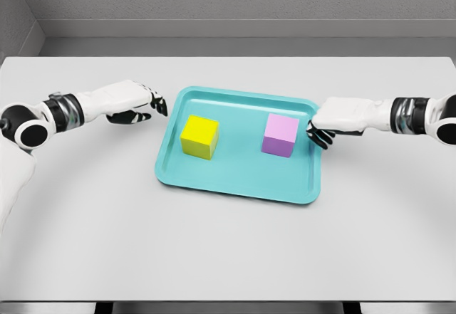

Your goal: Push two cubes

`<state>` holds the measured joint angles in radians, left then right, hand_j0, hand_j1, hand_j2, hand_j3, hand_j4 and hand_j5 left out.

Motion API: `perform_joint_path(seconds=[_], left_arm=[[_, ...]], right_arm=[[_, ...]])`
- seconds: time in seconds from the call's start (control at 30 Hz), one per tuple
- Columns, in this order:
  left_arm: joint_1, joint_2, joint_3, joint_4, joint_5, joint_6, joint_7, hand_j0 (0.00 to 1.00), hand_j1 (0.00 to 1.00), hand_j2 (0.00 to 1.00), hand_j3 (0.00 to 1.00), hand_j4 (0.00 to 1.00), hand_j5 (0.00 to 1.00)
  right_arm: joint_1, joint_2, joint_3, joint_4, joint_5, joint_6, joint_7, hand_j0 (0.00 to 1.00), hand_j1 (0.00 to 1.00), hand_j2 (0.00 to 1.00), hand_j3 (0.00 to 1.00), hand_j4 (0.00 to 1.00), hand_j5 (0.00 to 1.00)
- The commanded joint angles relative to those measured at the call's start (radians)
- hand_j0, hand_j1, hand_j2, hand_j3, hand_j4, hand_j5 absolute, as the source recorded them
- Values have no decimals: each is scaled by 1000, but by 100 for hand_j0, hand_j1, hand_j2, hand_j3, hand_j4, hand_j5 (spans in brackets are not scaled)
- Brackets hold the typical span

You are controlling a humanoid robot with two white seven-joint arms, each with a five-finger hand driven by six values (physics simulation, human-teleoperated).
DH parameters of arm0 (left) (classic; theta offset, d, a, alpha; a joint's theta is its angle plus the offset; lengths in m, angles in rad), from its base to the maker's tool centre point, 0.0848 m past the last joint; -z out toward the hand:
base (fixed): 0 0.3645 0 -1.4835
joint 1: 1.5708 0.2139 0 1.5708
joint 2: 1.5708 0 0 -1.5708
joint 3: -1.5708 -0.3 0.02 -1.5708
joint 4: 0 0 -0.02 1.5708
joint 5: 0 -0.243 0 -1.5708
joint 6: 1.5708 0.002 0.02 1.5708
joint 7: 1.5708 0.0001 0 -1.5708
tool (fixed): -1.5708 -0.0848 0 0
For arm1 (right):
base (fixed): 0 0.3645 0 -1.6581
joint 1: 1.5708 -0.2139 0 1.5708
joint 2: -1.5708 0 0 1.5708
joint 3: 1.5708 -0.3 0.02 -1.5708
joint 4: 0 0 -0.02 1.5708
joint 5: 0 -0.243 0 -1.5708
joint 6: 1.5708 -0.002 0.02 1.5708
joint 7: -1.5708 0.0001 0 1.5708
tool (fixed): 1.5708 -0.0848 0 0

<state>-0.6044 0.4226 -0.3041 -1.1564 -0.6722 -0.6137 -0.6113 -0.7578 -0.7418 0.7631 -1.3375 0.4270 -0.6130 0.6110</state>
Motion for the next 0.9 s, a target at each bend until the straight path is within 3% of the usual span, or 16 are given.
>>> perform_joint_path(seconds=[0.0, 0.17, 0.87], left_arm=[[-2, 1, 0, -8, 8, 3, 0, 55, 55, 55, 55, 55, 55], [14, 13, 0, -46, 10, 3, 0, 55, 55, 55, 55, 55, 55], [52, 28, 2, -109, 57, 3, 0, 55, 55, 55, 55, 55, 55]], right_arm=[[-5, 5, 27, 8, 24, 2, 0, 10, 10, 10, 10, 10, 10], [-31, 33, 67, 50, 24, 2, 0, 10, 10, 10, 10, 10, 10], [-46, 62, 90, 64, 45, 2, 0, 10, 10, 10, 10, 10, 10]])
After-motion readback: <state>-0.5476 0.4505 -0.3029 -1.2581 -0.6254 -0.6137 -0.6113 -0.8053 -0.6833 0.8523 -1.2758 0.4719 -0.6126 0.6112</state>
